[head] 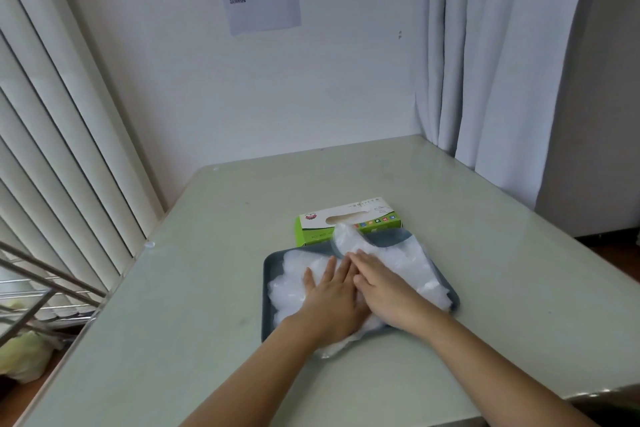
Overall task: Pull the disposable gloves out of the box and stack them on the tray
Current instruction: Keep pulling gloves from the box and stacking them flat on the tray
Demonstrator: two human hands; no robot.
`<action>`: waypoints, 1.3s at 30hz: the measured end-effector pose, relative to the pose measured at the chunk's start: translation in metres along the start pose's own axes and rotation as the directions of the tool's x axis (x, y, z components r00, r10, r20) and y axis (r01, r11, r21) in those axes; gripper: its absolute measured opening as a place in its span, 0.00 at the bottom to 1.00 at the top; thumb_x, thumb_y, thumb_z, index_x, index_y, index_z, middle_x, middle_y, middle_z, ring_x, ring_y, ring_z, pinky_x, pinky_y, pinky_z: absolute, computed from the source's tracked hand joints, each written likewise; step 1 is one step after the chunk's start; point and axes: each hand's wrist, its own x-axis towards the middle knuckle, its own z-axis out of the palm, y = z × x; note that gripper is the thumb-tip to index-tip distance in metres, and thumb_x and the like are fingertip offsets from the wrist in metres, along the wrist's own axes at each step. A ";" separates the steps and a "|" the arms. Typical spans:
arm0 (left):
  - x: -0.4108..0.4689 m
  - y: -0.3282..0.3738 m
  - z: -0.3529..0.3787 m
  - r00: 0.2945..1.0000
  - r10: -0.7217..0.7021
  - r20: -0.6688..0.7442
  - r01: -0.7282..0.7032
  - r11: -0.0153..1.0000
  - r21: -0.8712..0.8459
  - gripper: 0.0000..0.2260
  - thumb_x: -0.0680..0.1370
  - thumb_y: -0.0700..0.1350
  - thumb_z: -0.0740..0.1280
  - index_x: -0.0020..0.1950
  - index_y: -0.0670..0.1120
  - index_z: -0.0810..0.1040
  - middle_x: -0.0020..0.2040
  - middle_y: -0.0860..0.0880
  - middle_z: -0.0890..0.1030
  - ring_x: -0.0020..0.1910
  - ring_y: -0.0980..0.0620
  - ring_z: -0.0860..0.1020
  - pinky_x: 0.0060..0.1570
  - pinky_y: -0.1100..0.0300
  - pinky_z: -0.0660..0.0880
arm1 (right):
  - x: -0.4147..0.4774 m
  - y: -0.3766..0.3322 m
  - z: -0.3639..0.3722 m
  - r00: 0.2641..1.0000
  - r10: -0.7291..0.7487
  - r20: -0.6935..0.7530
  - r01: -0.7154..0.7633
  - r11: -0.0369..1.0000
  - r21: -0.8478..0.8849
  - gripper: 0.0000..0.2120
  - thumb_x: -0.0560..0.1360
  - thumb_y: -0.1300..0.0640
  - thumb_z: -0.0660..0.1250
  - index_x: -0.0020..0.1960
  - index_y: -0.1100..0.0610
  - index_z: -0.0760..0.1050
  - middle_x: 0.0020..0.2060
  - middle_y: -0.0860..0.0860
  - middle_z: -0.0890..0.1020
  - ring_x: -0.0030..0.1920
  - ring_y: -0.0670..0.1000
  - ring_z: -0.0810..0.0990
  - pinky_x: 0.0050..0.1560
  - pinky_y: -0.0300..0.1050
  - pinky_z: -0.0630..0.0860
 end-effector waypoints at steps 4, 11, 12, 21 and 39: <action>-0.007 -0.010 0.002 0.998 -0.062 -0.007 0.062 0.997 -0.037 0.34 0.80 0.64 0.47 0.79 0.48 0.39 0.79 0.51 0.39 0.78 0.52 0.39 0.74 0.45 0.38 | 0.007 0.025 -0.003 0.993 0.109 0.037 -0.090 0.936 -0.342 0.27 0.83 0.46 0.47 0.79 0.52 0.44 0.78 0.51 0.44 0.77 0.53 0.41 0.74 0.46 0.41; -0.033 -0.034 -0.004 0.978 -0.200 0.055 0.198 0.980 0.029 0.37 0.79 0.66 0.47 0.79 0.47 0.36 0.78 0.45 0.36 0.78 0.46 0.38 0.75 0.48 0.40 | 0.004 0.037 -0.007 0.982 0.186 0.038 -0.148 0.876 -0.459 0.34 0.78 0.33 0.43 0.78 0.46 0.38 0.77 0.51 0.38 0.76 0.57 0.36 0.74 0.53 0.37; -0.036 -0.037 -0.006 0.975 -0.208 0.083 0.205 0.978 0.047 0.37 0.79 0.66 0.47 0.78 0.46 0.36 0.78 0.44 0.36 0.78 0.45 0.39 0.75 0.49 0.41 | 0.004 0.036 -0.007 0.981 0.187 0.043 -0.146 0.875 -0.462 0.34 0.78 0.33 0.43 0.78 0.46 0.38 0.77 0.52 0.38 0.76 0.57 0.36 0.74 0.53 0.37; -0.036 -0.053 -0.077 0.993 -0.105 -0.057 0.090 0.973 -0.215 0.27 0.78 0.58 0.64 0.75 0.56 0.61 0.73 0.53 0.67 0.69 0.53 0.68 0.60 0.66 0.62 | 0.022 0.021 -0.032 0.998 0.000 -0.066 -0.032 0.879 -0.476 0.26 0.79 0.40 0.54 0.71 0.55 0.63 0.71 0.55 0.62 0.75 0.56 0.52 0.73 0.49 0.55; 0.078 -0.108 -0.050 0.967 -0.175 -0.184 0.018 0.771 -0.637 0.25 0.75 0.50 0.71 0.71 0.55 0.68 0.76 0.54 0.61 0.75 0.58 0.56 0.63 0.71 0.53 | 0.152 0.033 -0.065 0.963 -0.211 0.165 0.252 0.926 -0.281 0.20 0.76 0.37 0.60 0.59 0.45 0.81 0.72 0.47 0.63 0.75 0.45 0.47 0.74 0.47 0.53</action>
